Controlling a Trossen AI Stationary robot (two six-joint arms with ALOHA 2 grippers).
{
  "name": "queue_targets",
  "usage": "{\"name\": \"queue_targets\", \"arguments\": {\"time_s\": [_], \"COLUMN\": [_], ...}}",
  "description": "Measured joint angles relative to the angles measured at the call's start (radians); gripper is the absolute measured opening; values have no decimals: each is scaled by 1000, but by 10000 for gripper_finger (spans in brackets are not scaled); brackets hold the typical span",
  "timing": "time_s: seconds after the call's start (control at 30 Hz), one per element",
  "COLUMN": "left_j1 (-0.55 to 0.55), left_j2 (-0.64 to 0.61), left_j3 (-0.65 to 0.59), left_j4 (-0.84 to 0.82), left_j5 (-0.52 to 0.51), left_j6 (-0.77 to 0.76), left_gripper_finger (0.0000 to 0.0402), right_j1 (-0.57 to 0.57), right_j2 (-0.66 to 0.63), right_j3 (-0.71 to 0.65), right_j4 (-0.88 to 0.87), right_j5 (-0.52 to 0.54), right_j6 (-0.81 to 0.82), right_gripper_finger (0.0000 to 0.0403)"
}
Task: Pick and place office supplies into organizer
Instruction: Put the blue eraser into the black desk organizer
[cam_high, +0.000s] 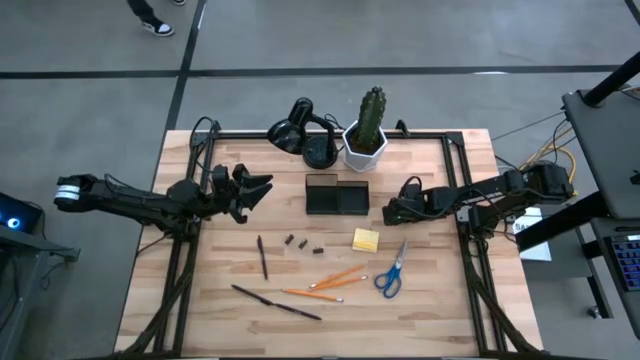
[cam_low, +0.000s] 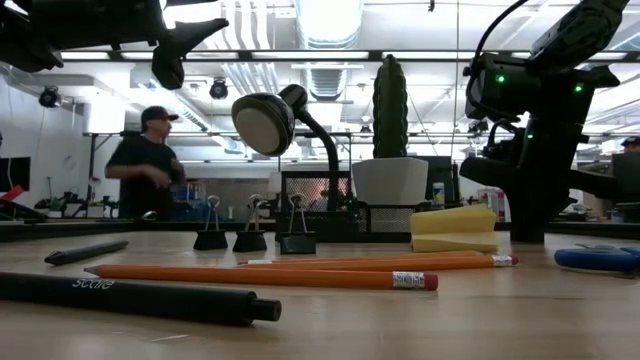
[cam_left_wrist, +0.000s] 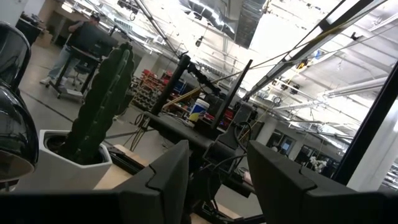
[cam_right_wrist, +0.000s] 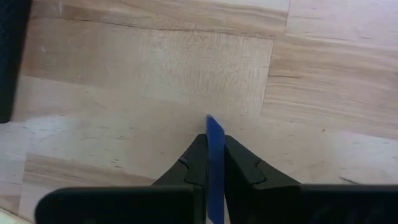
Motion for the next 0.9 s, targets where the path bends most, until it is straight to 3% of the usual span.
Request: {"name": "queue_targets", "arguments": {"time_s": [0.4,0.9], "left_j1": [1,0], "left_j2": [0,0], "left_j3": [0,-6], "left_j4": [0,0], "left_j5": [0,0], "left_j6": [0,0], "left_gripper_finger": [148,148], "right_j1": [1,1], "right_j2": [-9,-31], "right_j3": [77,257], "right_j4": [3,4], "right_j5": [-26,-29], "right_j6": [-22,-185], "right_gripper_finger": [14,13]}}
